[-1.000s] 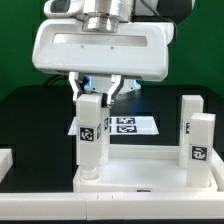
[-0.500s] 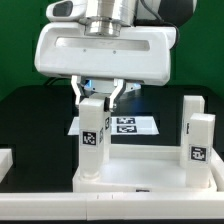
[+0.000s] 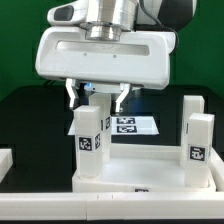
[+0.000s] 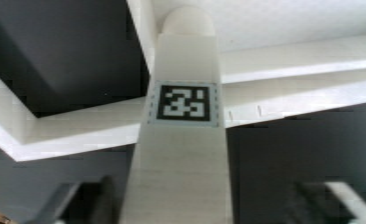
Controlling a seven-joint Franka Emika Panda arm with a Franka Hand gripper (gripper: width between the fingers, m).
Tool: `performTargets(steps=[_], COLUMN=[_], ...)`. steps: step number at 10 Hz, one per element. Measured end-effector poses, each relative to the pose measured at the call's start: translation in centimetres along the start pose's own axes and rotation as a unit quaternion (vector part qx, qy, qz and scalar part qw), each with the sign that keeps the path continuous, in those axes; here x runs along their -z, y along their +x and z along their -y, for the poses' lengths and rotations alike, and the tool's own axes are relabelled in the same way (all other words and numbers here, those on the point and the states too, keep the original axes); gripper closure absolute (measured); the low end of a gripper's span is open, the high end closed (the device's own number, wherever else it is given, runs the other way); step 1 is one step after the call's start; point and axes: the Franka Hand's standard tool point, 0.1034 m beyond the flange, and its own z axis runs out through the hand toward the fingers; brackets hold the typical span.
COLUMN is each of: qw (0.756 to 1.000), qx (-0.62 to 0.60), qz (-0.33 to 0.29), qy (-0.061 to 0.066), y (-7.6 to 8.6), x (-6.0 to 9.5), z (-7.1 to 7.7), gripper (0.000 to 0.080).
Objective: Assemble desk
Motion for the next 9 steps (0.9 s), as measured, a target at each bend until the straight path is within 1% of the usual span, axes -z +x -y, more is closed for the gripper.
performTargets(steps=[1,2,4,6,7,8,9], qw=[1.0,1.0,1.0,0.998,0.993,0.99,0.982], qx=[0.0,0.0,-0.003,-0.025,-0.031,-0.036,-0.045], qz=[0.0,0.0,0.025,0.052,0.112,0.139,0.18], qy=[0.0,0.0,0.001,0.007,0.01,0.012,0.014], y=[0.0,0.0,-0.1,1.1,0.5,1.2,1.0], x=[0.0,0.0,-0.1,0.5,0.5,0.6,0.7], z=[0.0,0.0,0.0,-0.7,-0.7,-0.9,-1.2], gripper=[0.0192,0.0163,0.0152,0.0151,0.0151,0.0151,0.0151])
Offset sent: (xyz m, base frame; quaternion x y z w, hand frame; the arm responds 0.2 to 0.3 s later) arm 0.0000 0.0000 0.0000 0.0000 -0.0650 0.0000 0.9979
